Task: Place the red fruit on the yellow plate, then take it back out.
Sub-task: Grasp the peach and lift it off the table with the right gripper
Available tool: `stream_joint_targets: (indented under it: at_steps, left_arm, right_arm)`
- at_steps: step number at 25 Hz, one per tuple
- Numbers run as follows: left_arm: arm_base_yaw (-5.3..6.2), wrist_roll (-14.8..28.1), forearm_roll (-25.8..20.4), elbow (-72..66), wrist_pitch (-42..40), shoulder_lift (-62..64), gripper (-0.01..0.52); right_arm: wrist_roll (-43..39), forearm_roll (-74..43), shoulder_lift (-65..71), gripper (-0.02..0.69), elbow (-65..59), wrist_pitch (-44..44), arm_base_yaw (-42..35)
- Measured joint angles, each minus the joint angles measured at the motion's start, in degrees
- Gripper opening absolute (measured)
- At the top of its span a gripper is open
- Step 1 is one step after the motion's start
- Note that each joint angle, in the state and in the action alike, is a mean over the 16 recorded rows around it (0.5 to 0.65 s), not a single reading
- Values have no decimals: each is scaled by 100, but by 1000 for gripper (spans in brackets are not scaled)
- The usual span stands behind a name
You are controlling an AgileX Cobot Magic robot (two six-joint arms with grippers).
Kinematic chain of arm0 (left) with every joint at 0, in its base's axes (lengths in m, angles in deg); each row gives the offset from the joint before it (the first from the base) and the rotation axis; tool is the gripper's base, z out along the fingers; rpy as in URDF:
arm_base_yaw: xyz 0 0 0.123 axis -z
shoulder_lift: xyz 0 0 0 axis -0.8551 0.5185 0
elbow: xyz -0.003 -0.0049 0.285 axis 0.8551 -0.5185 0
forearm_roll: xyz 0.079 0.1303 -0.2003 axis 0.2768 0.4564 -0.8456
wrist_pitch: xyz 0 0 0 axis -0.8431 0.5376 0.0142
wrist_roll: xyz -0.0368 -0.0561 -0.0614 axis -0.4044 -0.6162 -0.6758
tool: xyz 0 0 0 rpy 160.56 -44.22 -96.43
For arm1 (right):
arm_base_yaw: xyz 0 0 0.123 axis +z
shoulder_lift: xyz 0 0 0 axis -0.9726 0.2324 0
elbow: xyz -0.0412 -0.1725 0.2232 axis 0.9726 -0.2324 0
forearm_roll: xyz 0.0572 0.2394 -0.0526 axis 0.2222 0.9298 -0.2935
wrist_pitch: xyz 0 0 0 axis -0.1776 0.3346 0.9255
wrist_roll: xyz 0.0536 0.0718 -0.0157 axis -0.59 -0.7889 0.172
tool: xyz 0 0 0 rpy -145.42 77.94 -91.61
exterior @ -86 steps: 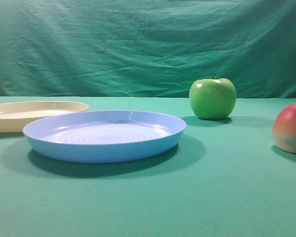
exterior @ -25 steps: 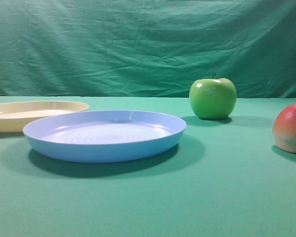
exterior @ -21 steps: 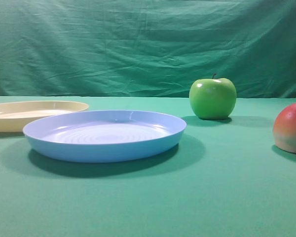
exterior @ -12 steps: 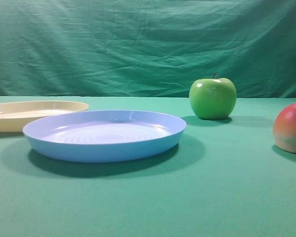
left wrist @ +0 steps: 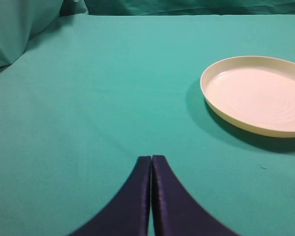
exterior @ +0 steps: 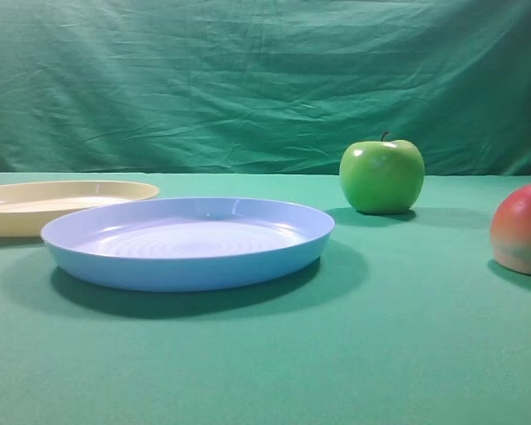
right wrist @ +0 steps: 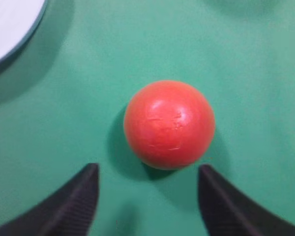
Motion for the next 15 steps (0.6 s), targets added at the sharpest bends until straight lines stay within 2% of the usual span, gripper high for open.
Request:
stream_joint_targets:
  at_steps: [9,12,15]
  left_arm:
    - [0,0,0,0,0,0,0]
    - [0,0,0,0,0,0,0]
    - [0,0,0,0,0,0,0]
  right_arm:
    - [-7,94,751,660,0,-627,0]
    - [-7,117,944,627,0,-769,0]
    - [-7,124,1077,561,3,-875,0]
